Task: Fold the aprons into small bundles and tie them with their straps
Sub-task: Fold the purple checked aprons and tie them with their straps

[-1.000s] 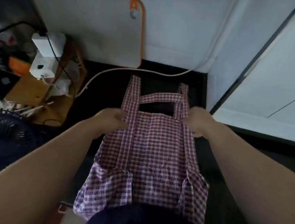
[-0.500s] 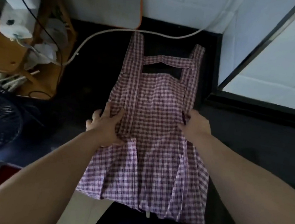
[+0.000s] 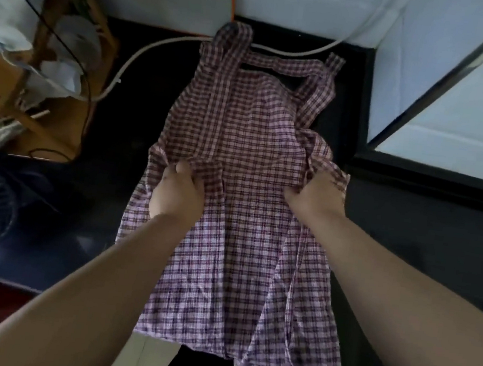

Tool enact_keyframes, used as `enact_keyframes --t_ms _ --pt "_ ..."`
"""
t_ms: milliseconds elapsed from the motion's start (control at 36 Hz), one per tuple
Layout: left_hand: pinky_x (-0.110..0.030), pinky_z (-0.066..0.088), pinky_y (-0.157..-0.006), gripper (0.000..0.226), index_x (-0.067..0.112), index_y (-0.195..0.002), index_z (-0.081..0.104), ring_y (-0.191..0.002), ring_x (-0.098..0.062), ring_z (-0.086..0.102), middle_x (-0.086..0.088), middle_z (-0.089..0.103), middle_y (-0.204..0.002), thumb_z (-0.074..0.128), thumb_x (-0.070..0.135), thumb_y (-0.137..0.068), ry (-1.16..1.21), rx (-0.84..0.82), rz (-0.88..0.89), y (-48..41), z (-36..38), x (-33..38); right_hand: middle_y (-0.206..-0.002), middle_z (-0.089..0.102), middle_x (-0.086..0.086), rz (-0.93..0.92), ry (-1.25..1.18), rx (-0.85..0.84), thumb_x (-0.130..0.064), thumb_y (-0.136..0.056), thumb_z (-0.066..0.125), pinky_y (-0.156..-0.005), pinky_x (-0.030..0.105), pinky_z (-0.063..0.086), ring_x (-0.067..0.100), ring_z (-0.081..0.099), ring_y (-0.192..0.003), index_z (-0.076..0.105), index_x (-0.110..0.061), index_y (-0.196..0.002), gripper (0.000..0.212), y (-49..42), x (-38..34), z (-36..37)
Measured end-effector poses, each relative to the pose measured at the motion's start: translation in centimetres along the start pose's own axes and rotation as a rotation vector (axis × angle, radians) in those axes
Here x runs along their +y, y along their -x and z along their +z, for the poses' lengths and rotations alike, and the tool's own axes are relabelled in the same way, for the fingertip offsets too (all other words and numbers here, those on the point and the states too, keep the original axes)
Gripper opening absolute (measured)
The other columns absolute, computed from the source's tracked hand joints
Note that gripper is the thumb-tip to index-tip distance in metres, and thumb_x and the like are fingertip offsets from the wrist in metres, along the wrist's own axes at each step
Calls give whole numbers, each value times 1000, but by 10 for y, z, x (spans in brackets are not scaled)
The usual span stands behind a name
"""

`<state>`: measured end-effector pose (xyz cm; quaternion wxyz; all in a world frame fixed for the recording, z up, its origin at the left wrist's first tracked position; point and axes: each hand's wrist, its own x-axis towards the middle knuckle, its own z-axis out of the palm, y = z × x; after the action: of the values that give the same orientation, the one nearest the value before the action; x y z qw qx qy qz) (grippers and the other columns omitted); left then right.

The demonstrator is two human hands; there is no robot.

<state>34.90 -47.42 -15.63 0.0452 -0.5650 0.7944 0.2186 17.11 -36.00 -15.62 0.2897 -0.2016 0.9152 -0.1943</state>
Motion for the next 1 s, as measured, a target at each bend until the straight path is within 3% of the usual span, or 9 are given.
enact_keyframes --t_ms 139,361,500,611,722,778,861,944,1000 --pt "-44 33 -108 73 17 -149 26 -139 -29 22 -9 19 -152 51 54 -92 -15 -184 93 16 -1 -10 -135 43 16 140 10 -12 -42 -84 69 -90 40 48 34 52 -116 28 -3 -137 78 11 9 5" --pt "-41 32 -108 76 13 -128 47 -132 -30 30 -11 31 -142 57 70 -79 -55 -139 57 26 1 0 -97 60 7 -20 25 92 -28 -98 44 -68 33 44 29 59 -89 55 -9 -102 23 21 10 -8" --pt "-44 32 -107 79 9 -134 44 -132 -34 29 -15 33 -144 55 68 -82 -153 -151 26 22 2 10 -62 43 -4 -335 -112 157 -29 -97 48 -49 29 29 12 43 -53 35 -21 -63 37 40 -15 -9" --pt "-46 34 -103 50 13 -118 57 -128 -35 33 -12 43 -135 55 53 -88 -93 -134 13 21 2 14 -72 48 -3 -404 -14 -20 -34 -97 50 -51 30 34 14 47 -58 39 -19 -76 28 45 -28 7" --pt "-43 50 -77 21 20 -68 53 -98 -35 56 -5 59 -92 55 31 -85 250 -77 147 19 2 4 -118 58 3 -310 12 -347 -32 -95 56 -72 27 42 25 59 -102 50 -16 -126 36 39 -25 19" --pt "-37 46 -72 16 20 -71 54 -93 -29 55 3 55 -86 58 25 -86 350 -57 275 21 0 -1 -127 56 7 -338 -14 -339 -35 -91 55 -85 29 46 27 55 -112 54 -18 -130 43 40 -27 22" --pt "-41 45 -89 11 31 -80 56 -105 -21 49 9 52 -97 62 29 -89 319 -119 473 22 -2 -4 -138 49 11 -342 -30 -331 -34 -84 43 -105 35 40 30 48 -123 55 -13 -132 54 41 -28 24" --pt "-45 36 -106 16 38 -99 68 -129 -18 35 11 47 -128 57 47 -91 59 -347 462 19 0 -7 -135 50 7 -339 24 -321 -16 -100 36 -76 25 48 20 57 -97 49 -11 -138 40 44 -24 18" --pt "-39 37 -106 30 31 -116 68 -130 -16 37 11 43 -138 51 46 -95 113 -335 398 19 -2 -12 -133 55 6 -393 90 -157 -12 -100 38 -78 30 51 20 58 -99 51 -14 -137 39 46 -17 15"
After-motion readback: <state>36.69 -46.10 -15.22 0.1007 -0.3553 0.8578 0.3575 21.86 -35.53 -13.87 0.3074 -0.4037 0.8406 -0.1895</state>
